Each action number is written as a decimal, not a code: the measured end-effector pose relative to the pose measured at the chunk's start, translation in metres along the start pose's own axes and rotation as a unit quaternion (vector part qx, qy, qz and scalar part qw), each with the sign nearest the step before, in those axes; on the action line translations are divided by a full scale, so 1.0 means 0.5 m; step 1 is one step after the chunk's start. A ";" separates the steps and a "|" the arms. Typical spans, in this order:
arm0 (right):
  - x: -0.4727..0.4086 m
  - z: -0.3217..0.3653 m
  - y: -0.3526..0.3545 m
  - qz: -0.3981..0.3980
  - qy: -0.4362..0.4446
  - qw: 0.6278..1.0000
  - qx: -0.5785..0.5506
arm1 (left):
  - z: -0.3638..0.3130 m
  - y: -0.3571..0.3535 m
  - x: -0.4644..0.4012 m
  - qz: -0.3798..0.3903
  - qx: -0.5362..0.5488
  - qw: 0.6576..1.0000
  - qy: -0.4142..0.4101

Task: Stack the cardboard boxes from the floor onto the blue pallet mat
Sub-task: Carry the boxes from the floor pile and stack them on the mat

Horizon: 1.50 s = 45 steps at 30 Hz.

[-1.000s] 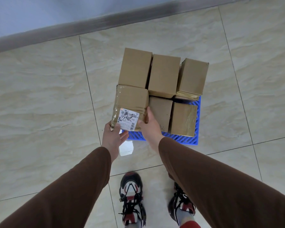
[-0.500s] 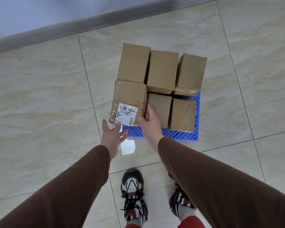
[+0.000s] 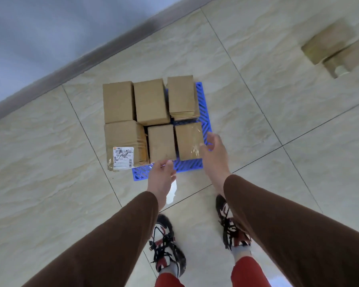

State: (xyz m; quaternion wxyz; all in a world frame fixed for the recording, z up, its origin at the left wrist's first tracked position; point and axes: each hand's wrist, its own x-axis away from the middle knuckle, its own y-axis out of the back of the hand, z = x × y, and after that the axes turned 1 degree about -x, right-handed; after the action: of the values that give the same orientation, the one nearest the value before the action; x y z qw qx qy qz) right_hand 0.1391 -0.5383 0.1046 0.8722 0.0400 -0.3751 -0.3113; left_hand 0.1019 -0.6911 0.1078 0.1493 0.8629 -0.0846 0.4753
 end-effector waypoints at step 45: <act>-0.852 0.060 1.276 -0.135 -0.102 0.980 0.109 | -0.406 -1.314 -0.112 -0.065 -0.174 0.980 -0.073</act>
State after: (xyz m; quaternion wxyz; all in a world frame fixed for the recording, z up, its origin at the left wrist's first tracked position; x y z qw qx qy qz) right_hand 0.2227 0.2230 0.0515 0.7698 0.1529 -0.4847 -0.3861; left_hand 0.0997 -0.0041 0.0462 0.3215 0.8597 -0.1204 0.3782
